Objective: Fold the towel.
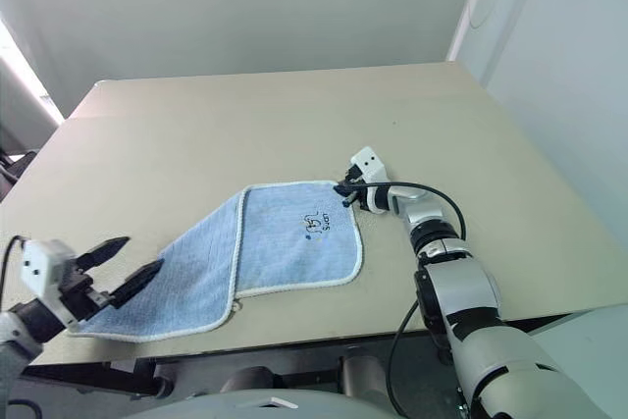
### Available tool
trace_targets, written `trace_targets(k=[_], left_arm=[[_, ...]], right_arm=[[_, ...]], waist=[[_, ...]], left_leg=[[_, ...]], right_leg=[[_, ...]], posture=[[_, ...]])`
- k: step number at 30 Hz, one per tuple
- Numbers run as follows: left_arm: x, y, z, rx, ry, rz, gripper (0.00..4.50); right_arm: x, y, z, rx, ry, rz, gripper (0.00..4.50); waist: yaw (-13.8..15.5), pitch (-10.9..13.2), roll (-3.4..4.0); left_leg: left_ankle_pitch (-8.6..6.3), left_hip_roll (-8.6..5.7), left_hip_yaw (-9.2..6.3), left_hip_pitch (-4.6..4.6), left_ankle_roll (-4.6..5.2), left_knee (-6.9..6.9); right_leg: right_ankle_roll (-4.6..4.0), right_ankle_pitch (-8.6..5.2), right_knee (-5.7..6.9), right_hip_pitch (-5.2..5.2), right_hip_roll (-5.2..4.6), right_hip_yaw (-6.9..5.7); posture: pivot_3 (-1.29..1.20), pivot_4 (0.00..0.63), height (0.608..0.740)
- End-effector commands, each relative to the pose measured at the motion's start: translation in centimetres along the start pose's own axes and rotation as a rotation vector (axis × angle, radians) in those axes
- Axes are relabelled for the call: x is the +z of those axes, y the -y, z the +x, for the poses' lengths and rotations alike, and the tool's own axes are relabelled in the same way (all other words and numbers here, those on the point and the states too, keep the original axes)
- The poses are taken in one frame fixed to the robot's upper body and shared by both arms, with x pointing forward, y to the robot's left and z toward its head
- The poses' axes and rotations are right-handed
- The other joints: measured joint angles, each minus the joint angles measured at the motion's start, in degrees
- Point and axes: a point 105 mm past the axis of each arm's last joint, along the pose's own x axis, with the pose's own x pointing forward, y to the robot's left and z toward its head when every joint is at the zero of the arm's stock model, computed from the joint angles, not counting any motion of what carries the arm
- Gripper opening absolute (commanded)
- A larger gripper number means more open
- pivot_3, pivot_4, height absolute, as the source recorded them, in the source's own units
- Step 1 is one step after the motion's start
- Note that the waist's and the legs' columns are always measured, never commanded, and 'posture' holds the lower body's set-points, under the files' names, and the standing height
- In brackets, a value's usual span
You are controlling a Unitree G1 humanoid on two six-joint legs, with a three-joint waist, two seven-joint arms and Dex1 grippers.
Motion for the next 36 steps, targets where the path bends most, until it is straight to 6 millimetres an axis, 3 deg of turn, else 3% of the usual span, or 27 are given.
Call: trace_targets(k=[1,7,12,21,27,30,36], left_arm=[[0.8,2.1,1.4,-0.085,0.001,0.064,4.5],[0.2,5.3,2.9,-0.213,-0.022,0.069,4.5],[-1.6,7.2,2.9,-0.303,-0.105,0.118,4.5],[-4.8,7.0,2.6,-0.286,-0.192,0.219,4.5],[-5.7,6.8,2.2,-0.272,-0.191,0.204,4.5],[-5.6,6.9,2.1,-0.28,-0.167,0.176,3.93],[-5.7,6.3,1.7,-0.279,-0.162,0.171,1.83]], right_arm=[[1.8,0.6,0.0,-0.025,0.041,0.012,0.01],[1.6,0.8,0.0,-0.052,0.033,0.015,0.01],[1.4,1.0,-0.1,-0.067,0.025,0.013,0.01],[0.9,1.1,-0.3,-0.069,0.032,0.028,0.01],[0.9,0.9,-0.2,-0.062,0.035,0.019,0.01],[1.0,0.7,0.0,-0.056,0.036,0.012,0.0],[0.9,0.6,0.0,-0.05,0.033,0.014,0.0]], waist=[[0.01,0.0,0.0],[0.02,0.0,0.0],[0.01,0.0,0.01],[0.05,0.0,0.03],[0.07,-0.02,0.07],[0.05,-0.05,0.12],[0.03,-0.07,0.16]], left_leg=[[0.0,0.0,0.0,0.0,0.0,0.0],[0.0,0.0,0.01,0.0,0.01,0.0],[0.01,0.0,0.03,0.0,0.01,0.01],[0.01,-0.01,0.07,0.02,0.02,0.08],[0.01,0.0,0.08,0.03,0.03,0.08],[0.01,0.01,0.08,0.04,0.03,0.07],[0.01,0.02,0.08,0.07,0.03,0.08]], right_leg=[[0.0,0.0,0.0,0.0,0.01,0.0],[0.01,0.01,0.0,0.0,0.03,0.01],[0.01,0.0,0.0,0.0,0.1,0.04],[0.0,-0.01,0.0,0.04,0.14,0.07],[0.0,-0.01,0.0,0.04,0.06,0.09],[0.0,-0.01,0.02,0.04,0.08,0.09],[0.0,-0.01,0.09,0.04,0.1,0.09]], posture=[[0.0,0.0,0.74],[0.0,0.0,0.74],[0.0,0.0,0.74],[0.0,0.0,0.74],[0.0,0.0,0.74],[0.0,0.0,0.74],[0.0,0.0,0.74]])
